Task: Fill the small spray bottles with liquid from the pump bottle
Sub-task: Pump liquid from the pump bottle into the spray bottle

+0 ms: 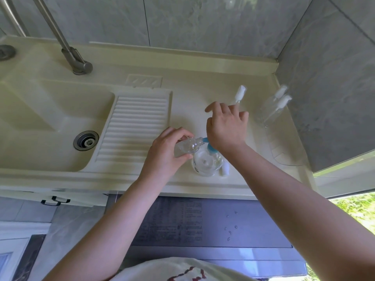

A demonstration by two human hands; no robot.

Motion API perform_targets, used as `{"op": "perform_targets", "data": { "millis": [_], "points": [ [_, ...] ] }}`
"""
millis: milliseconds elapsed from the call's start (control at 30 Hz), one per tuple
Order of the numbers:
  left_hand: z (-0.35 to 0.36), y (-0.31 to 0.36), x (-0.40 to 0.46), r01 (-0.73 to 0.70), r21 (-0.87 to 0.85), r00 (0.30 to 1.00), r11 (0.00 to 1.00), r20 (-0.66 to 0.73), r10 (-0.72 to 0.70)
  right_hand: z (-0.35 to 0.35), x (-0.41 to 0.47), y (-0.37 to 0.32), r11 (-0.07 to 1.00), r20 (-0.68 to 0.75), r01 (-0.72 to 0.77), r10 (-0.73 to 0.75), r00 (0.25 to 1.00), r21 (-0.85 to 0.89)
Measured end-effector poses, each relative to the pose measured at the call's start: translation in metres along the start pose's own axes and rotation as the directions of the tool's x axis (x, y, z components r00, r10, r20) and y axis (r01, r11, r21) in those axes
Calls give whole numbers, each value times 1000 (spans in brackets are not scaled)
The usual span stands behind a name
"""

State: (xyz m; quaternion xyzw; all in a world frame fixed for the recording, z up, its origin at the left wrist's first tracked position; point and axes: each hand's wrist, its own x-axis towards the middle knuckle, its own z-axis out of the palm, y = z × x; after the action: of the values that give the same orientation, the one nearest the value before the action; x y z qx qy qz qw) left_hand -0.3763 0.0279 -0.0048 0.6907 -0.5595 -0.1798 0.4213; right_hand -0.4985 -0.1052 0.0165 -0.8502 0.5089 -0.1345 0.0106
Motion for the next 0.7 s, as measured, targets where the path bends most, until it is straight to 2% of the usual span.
{"op": "perform_targets", "data": {
  "millis": [200, 333, 500, 700],
  "points": [
    [-1, -1, 2, -5, 10, 1000, 1000, 2, 5, -6, 4, -3, 1000, -84, -12, 12, 996, 3],
    [2, -1, 2, -17, 8, 1000, 1000, 5, 16, 4, -2, 1, 998, -48, -30, 33, 998, 60],
    [1, -1, 3, -5, 24, 1000, 1000, 11, 5, -2, 4, 1, 999, -111, -21, 26, 993, 44],
    [1, -1, 2, -3, 29, 1000, 1000, 3, 3, 7, -1, -4, 993, -52, -56, 62, 997, 106]
  ]
}}
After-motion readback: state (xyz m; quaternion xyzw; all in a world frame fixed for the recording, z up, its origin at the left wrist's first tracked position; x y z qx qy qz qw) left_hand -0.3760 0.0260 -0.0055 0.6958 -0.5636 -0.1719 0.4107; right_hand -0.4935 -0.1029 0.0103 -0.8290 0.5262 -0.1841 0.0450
